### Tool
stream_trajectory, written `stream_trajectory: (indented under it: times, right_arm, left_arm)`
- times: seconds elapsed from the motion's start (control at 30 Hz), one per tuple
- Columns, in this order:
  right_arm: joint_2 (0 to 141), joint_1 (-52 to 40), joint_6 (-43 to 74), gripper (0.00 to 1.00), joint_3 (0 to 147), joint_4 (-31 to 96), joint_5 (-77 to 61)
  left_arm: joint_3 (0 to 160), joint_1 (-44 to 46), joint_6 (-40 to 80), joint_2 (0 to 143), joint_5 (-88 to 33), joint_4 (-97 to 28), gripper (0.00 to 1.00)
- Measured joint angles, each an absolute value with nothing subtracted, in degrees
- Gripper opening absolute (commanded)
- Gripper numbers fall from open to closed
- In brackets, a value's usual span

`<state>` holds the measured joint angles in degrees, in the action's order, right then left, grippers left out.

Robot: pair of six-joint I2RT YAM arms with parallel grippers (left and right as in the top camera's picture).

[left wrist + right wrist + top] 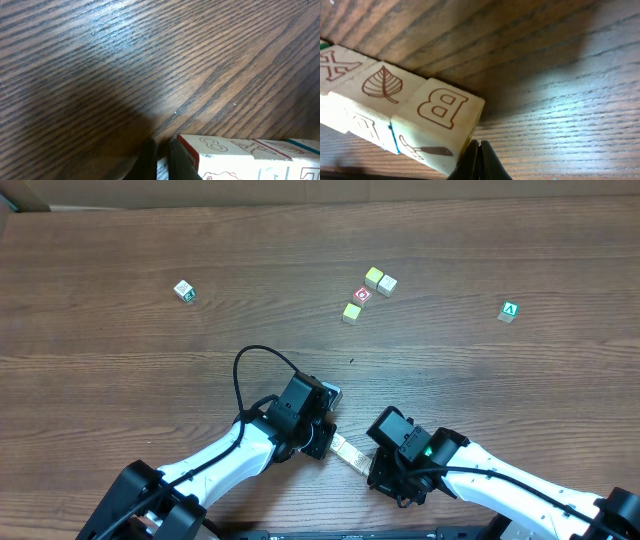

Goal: Flip 4 blocks

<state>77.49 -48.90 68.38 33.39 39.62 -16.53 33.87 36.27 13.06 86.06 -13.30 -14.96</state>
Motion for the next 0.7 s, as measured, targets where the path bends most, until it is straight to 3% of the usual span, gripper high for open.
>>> stream_trajectory:
  times: [0.7]
  right_arm:
    - [77.5,-49.2,69.0,0.04,33.4,39.0,-16.5]
  left_arm:
    - [34.3,34.7,14.6,85.9,-12.3,-17.0,0.04]
